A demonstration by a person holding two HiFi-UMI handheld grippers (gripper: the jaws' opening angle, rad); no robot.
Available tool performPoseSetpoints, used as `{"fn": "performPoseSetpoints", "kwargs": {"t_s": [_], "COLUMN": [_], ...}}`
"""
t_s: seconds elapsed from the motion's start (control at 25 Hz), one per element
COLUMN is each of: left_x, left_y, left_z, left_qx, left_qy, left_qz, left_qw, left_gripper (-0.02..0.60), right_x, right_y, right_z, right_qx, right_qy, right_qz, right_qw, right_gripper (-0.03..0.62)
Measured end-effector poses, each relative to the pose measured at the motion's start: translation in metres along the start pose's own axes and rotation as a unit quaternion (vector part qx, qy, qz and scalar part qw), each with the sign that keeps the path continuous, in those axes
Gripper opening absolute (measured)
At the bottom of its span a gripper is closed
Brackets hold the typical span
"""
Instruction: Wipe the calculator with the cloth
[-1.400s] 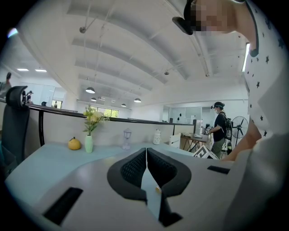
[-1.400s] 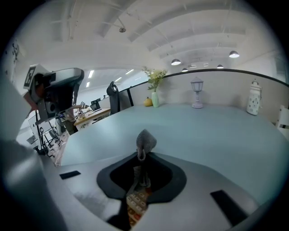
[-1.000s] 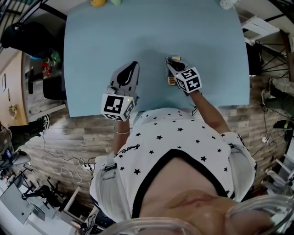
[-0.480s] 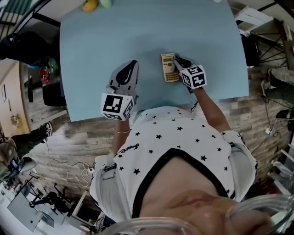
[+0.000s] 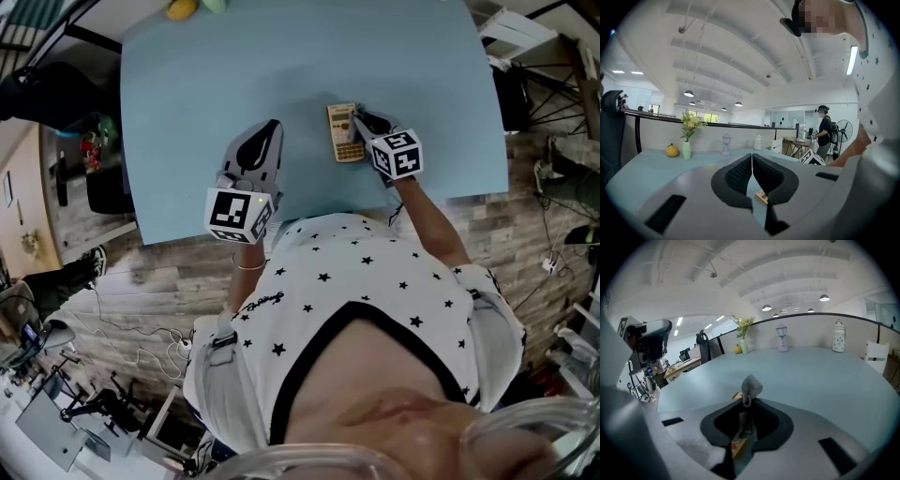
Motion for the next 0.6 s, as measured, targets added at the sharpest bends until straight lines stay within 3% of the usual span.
{"fn": "performPoseSetpoints", "kwargs": {"t_s": [0.32, 0.6], "left_x": [-0.004, -0.011], "left_y": [0.002, 0.001], "left_z": [-0.003, -0.007], "left_qx": [0.002, 0.003], "left_qy": [0.002, 0.004], "left_qz": [0.003, 0.004], "left_qw": [1.0000, 1.0000], "left_gripper": [0.031, 0.031], "right_x": [0.063, 0.074], "right_y": [-0.004, -0.026], "right_z": [0.002, 0.002], "right_qx": [0.001, 0.021], "right_qy": [0.085, 0.098], "right_qz": [-0.020, -0.031], "right_qw": [0.996, 0.995], "right_gripper": [0.048, 0.048]}}
Point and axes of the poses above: the fingertips, and each gripper's own axes: z forward along the fingers, x to its left, y out of its top, the point moved 4 cm from there along -z, backward along the fingers, and after that the axes turned 6 degrees about -x, right-handed, at the moved point
